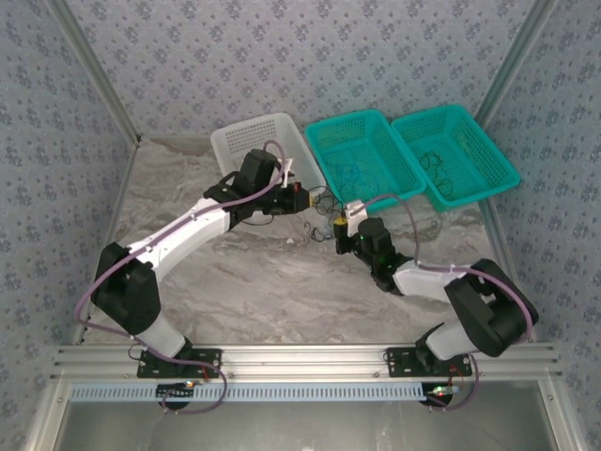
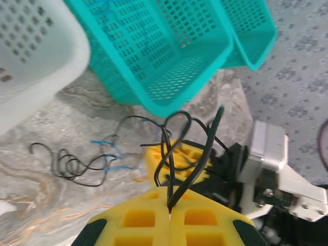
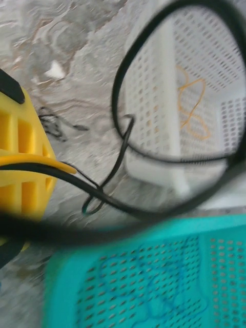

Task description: Untangle the cables

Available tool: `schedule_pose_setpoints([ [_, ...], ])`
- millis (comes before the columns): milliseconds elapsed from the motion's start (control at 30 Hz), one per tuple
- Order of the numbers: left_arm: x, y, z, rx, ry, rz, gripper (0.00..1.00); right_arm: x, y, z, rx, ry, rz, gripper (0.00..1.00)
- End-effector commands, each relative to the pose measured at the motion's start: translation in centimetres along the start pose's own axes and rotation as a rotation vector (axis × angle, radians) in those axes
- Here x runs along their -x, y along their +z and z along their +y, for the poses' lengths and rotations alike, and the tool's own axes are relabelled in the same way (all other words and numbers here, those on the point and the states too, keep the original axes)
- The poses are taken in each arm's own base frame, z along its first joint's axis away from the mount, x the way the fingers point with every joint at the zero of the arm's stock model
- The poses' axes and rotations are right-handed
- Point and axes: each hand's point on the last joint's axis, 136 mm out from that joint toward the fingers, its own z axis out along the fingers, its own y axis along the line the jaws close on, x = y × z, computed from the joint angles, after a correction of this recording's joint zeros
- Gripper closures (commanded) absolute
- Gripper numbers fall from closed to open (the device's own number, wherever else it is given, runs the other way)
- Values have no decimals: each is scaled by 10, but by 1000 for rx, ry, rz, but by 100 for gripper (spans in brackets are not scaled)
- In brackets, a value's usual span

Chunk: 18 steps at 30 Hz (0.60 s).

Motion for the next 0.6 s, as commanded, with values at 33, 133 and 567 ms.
schedule_pose_setpoints([
  [33,21,-29,11,138,72,-63,100,-35,-14,-33,-135,55,132,100],
  [133,22,-34,26,212,58,-75,100,-48,-22,-51,-193,117,173,100],
  [567,42,-76,53,327,-22,-244,100,-85,-45,-106,-361,341,295,100],
])
